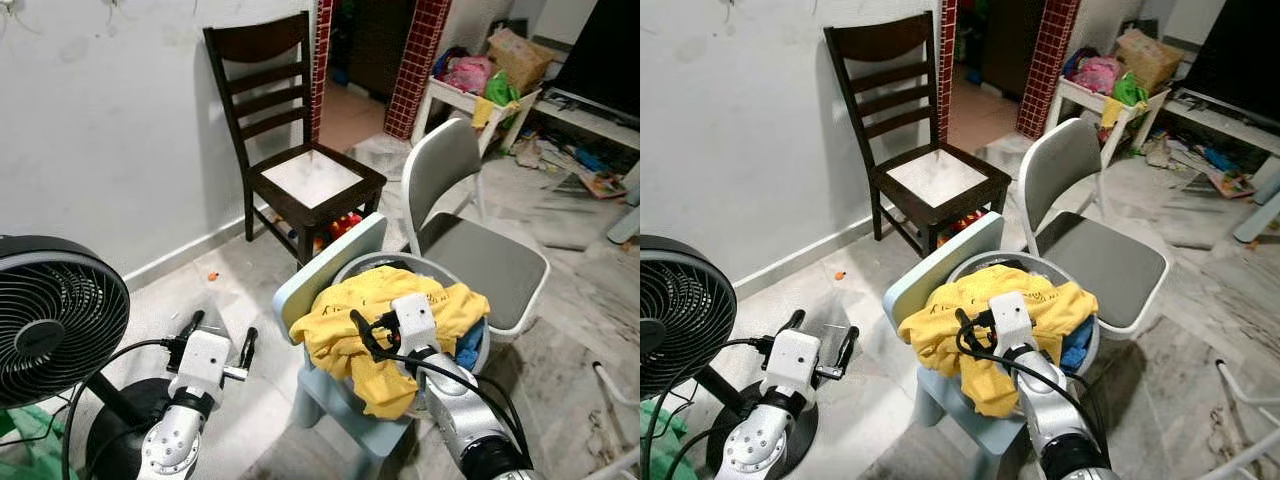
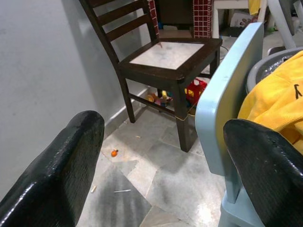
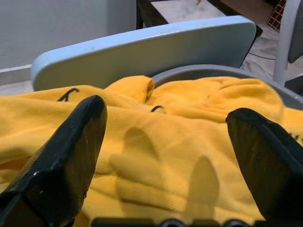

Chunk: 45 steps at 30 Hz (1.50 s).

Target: Hang hanger

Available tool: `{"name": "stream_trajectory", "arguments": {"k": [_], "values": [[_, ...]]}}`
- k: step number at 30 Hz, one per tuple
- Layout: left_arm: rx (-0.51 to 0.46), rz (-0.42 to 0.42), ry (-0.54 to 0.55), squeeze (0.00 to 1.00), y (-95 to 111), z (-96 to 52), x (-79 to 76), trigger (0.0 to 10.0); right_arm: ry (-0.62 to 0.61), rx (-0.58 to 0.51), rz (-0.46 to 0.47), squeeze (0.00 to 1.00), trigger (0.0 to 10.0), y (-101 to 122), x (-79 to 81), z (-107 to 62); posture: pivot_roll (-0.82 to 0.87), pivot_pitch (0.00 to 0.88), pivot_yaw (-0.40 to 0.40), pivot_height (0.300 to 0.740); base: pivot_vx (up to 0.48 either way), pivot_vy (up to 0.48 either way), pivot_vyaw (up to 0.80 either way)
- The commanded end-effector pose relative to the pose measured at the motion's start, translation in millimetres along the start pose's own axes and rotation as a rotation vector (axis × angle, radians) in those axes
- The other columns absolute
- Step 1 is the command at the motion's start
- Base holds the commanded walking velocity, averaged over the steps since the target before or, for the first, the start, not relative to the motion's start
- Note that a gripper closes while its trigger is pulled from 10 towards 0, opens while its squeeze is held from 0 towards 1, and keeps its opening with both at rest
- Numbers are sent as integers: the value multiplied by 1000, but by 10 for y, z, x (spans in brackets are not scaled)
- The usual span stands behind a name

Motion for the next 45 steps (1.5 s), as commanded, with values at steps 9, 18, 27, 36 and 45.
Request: {"name": "stream_trajectory", "arguments": {"k": [9,18,27,36,45], "values": [[-2,-1,-11,0,11,17,-18,10000,-3,0,-9,1000,10000,16,-40,6,22,10,-81,740,0,-425,0],[-1,-4,3,0,4,8,-5,10000,-3,5,-10,1000,10000,-13,-31,-3,23,12,-80,740,0,-180,0],[13,-1,26,0,-27,6,29,10000,-2,8,-9,1000,10000,-24,-28,-5,24,18,-82,740,0,0,0],[39,80,5,0,-117,-11,38,10000,-2,12,-15,1000,10000,-42,-47,-28,18,38,-90,740,0,0,0],[37,82,-10,0,-136,36,106,10000,-6,15,-15,1000,10000,-64,-59,-54,7,51,-89,740,0,0,0]]}}
Point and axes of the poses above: a point about 5 cm out from each wrist's last joint towards the gripper, its own z axis pointing out of the wrist towards the gripper, its own y axis along the axis of the wrist's last joint, x = y × z, the point moved 5 cm from there along z, pointing out of the wrist towards the gripper, and after that the axes turned 10 degrees about z, right-handed, at the moved point
